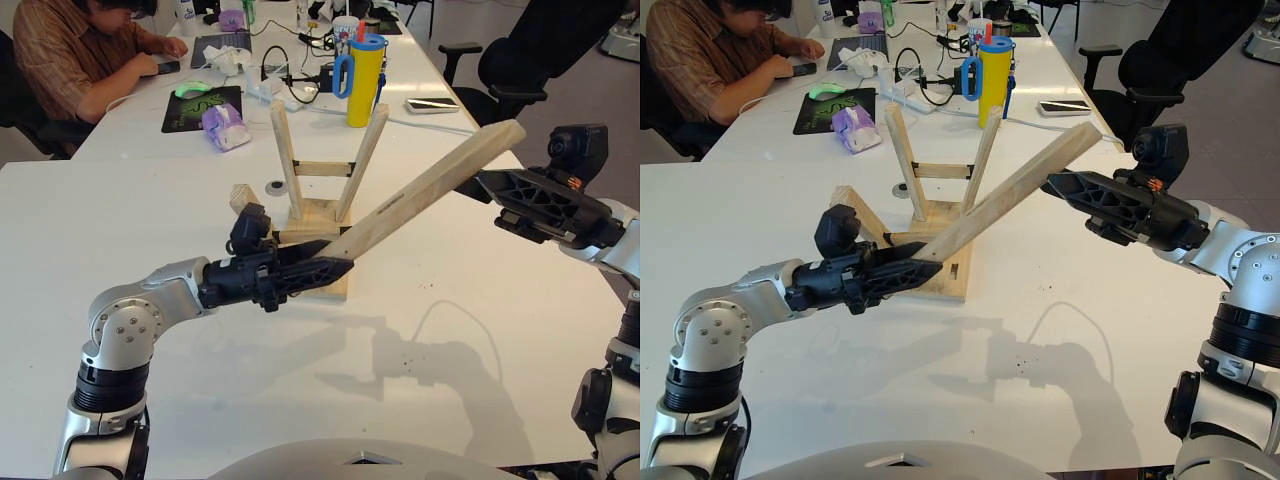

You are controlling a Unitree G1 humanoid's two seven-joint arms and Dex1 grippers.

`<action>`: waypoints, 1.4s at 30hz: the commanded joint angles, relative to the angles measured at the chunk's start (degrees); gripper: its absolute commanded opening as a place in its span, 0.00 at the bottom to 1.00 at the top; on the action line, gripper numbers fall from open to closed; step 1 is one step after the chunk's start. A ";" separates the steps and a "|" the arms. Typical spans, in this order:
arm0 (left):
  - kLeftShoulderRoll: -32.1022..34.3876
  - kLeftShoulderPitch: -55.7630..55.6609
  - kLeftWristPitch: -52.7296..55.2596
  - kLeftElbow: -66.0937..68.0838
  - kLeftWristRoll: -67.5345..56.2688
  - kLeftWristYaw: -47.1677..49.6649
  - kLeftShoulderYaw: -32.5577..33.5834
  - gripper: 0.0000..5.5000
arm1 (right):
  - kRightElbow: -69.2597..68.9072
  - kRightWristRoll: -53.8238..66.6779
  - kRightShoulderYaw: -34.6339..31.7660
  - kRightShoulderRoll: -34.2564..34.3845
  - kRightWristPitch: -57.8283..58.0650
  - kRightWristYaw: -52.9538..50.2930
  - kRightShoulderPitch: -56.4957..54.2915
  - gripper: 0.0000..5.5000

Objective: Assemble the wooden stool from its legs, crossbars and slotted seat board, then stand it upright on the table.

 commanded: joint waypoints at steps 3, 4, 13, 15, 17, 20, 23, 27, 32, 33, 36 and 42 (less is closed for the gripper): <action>0.90 0.00 0.86 -1.04 -0.38 -0.69 -0.56 0.37 | -0.54 1.12 1.34 -1.25 1.94 0.80 -0.70 0.63; 0.83 -0.10 0.89 -1.07 -0.33 -0.65 -0.69 0.37 | -0.70 0.98 1.51 -1.21 1.99 0.95 -0.49 0.60; 0.86 -0.85 -0.63 -1.75 2.96 -1.02 -1.90 0.37 | -2.37 -1.23 2.88 -0.53 0.11 1.89 0.84 0.38; 0.77 -0.80 -2.83 -2.42 6.01 -1.83 -2.64 0.37 | -3.18 -1.79 2.98 -0.40 -0.64 2.45 1.62 0.38; -0.27 -0.47 -2.71 -1.54 5.04 -1.26 -2.19 0.45 | -3.49 -2.52 2.89 -0.19 -1.86 2.65 2.07 0.38; -1.46 -0.26 -2.60 0.57 4.56 0.66 -1.16 0.54 | -3.65 -5.19 3.30 -0.14 -4.72 3.35 2.28 0.37; -2.03 0.34 -3.64 3.20 5.83 2.42 0.49 0.62 | -2.27 -8.30 3.80 -0.55 -7.77 4.13 1.86 0.37; 3.09 4.36 -12.24 7.02 23.83 0.05 -5.94 0.72 | -0.95 -18.97 8.61 -3.45 -15.54 7.83 1.88 0.37; 4.64 7.23 -22.09 9.98 39.94 -1.40 -14.31 0.72 | 3.70 -29.14 13.48 -2.01 -25.33 10.38 -1.95 0.37; 4.58 7.22 -23.53 11.02 42.22 -1.70 -15.39 0.72 | 4.72 -30.70 14.14 -1.12 -27.44 10.83 -2.58 0.37; 3.97 6.29 -27.53 14.77 48.49 -2.06 -17.95 0.72 | 7.16 -33.54 15.67 1.07 -31.56 12.02 -4.06 0.37; 2.82 3.77 -31.63 22.17 58.28 -3.22 -23.13 0.72 | 11.64 -41.51 20.91 1.87 -38.44 15.63 -4.90 0.37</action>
